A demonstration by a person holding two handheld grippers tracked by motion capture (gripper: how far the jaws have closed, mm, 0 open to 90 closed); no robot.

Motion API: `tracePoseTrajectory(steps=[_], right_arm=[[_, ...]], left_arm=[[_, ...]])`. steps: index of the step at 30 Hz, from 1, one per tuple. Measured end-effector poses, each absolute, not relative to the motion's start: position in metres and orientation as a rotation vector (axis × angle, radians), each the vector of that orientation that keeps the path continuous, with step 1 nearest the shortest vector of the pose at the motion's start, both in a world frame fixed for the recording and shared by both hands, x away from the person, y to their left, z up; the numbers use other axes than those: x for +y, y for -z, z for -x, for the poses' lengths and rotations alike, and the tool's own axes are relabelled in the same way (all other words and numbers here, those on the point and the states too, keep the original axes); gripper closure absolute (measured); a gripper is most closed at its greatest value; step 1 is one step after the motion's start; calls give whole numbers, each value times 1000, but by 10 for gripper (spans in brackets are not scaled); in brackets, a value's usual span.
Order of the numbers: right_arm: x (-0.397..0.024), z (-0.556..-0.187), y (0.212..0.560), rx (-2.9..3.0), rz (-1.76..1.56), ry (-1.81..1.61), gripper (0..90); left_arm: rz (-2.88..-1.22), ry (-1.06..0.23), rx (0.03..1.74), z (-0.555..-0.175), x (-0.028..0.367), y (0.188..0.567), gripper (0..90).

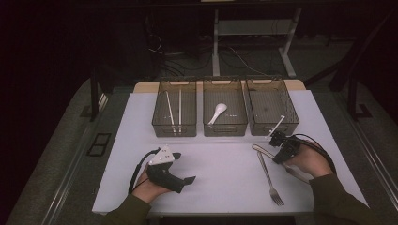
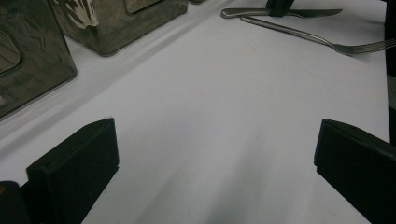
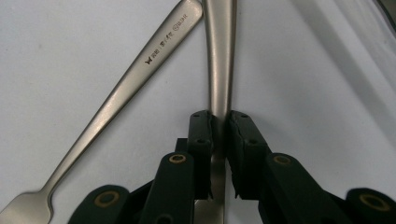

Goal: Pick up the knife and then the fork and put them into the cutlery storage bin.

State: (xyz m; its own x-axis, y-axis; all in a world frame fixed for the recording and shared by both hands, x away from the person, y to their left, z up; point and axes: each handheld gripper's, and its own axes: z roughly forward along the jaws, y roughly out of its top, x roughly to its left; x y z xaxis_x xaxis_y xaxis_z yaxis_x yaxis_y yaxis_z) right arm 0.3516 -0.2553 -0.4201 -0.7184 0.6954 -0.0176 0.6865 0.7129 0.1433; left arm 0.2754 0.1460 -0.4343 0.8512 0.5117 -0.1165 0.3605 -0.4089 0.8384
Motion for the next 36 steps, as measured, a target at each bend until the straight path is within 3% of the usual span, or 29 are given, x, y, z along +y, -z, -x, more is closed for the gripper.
tracePoseTrajectory(steps=[13, 36], right_arm=[[-277, -347, 420, 2831, -1179, -402, 796], [-325, -337, 381, 2554, -1299, -999, 796]], left_arm=[[-2042, -195, 628, -275, 146, 434, 0], [-2039, -193, 615, -275, 146, 434, 0]])
